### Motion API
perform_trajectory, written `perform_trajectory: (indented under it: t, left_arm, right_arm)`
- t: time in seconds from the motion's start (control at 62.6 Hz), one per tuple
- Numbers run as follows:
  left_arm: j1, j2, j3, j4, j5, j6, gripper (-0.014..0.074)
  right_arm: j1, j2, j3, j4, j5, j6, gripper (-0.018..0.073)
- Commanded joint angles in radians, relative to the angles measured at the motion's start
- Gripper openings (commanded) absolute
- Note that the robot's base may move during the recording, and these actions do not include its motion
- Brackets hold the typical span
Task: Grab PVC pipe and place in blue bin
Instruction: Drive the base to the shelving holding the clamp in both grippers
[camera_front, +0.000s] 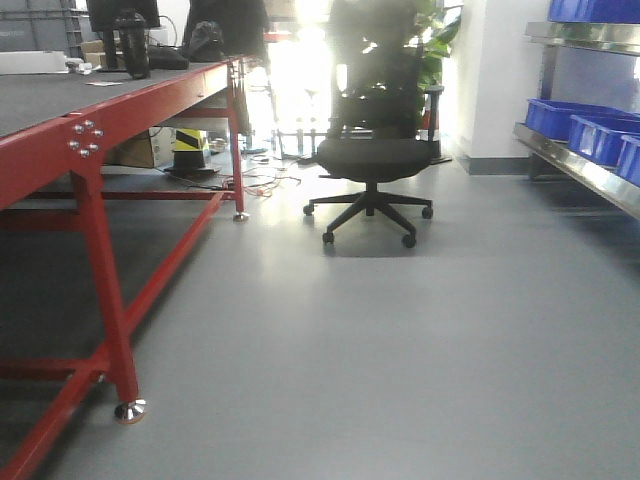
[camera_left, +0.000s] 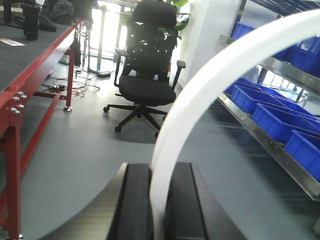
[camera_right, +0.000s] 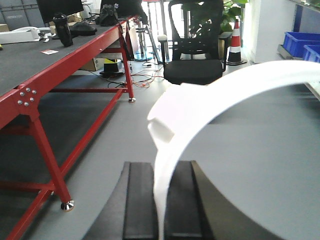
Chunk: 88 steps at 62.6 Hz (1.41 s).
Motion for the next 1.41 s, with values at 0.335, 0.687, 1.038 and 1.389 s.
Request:
perform_trajectory:
  t: [0.335,0.687,1.038,1.389]
  left_arm:
    - [-0.002,-0.003,-0.001,0.000,-0.027,-0.002,-0.0111]
    - [-0.002,-0.002,-0.001,0.000,-0.028,-0.002,-0.0111]
    - [-0.002,-0.002,-0.001,0.000,-0.028,-0.002,-0.0111]
    - [-0.002,-0.002,-0.001,0.000,-0.028,-0.002,-0.0111]
  right_arm:
    - [0.000,-0.004,0.000,-0.003,-0.024,-0.008,-0.0168]
    - [0.000,-0.004,0.000,-0.003,-0.024,-0.008,-0.0168]
    - [0.000,-0.004,0.000,-0.003,-0.026,-0.008,-0.0168]
    - [0.000,-0.004,0.000,-0.003,-0.028,-0.008,-0.0168]
